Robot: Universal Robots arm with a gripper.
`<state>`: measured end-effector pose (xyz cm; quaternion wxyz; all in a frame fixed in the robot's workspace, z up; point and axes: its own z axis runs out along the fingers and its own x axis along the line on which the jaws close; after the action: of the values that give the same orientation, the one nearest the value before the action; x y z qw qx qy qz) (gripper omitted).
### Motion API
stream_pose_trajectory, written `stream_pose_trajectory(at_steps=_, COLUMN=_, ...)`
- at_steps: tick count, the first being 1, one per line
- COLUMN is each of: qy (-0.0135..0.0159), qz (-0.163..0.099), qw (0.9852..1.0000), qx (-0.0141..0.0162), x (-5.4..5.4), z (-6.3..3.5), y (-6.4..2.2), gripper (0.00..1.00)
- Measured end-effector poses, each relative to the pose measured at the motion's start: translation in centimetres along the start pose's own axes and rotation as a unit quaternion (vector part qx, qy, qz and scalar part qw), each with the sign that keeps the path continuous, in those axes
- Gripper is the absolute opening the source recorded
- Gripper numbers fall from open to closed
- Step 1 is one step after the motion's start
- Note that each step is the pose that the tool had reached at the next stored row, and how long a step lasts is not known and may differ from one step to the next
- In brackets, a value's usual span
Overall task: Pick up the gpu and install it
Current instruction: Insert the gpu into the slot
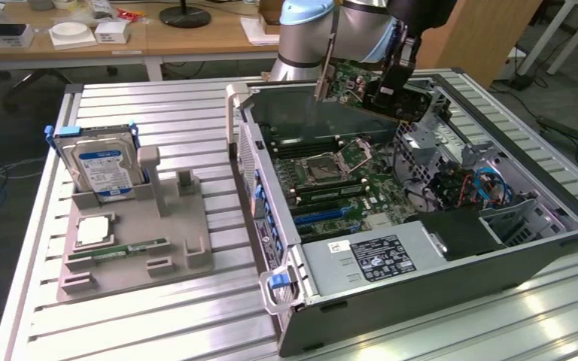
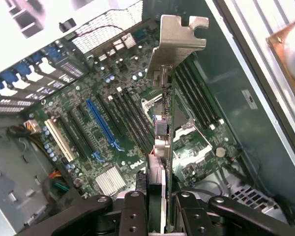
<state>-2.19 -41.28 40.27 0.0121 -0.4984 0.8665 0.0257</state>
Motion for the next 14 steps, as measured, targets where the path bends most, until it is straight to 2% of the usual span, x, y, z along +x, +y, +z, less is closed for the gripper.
stream_pose_trajectory(at_steps=3, qy=0.0007, qz=-0.025, qw=0.9997, qx=-0.0012, x=0.00, z=0.04, y=0.00, gripper=0.27)
stream_pose_trajectory(at_steps=7, qy=0.0013, qz=-0.055, qw=0.9985, qx=-0.0020, x=0.01, z=0.11, y=-0.01, gripper=0.27)
stream_pose_trajectory(at_steps=10, qy=-0.0005, qz=-0.069, qw=0.9976, qx=0.0018, x=0.07, z=0.19, y=-0.04, gripper=0.27)
stream_pose_trajectory(at_steps=12, qy=-0.0025, qz=-0.080, qw=0.9968, qx=0.0063, x=0.08, z=0.23, y=-0.05, gripper=0.27)
stream_pose_trajectory(at_steps=14, qy=-0.0039, qz=-0.089, qw=0.9959, qx=0.0090, x=0.10, z=0.28, y=-0.07, gripper=0.27)
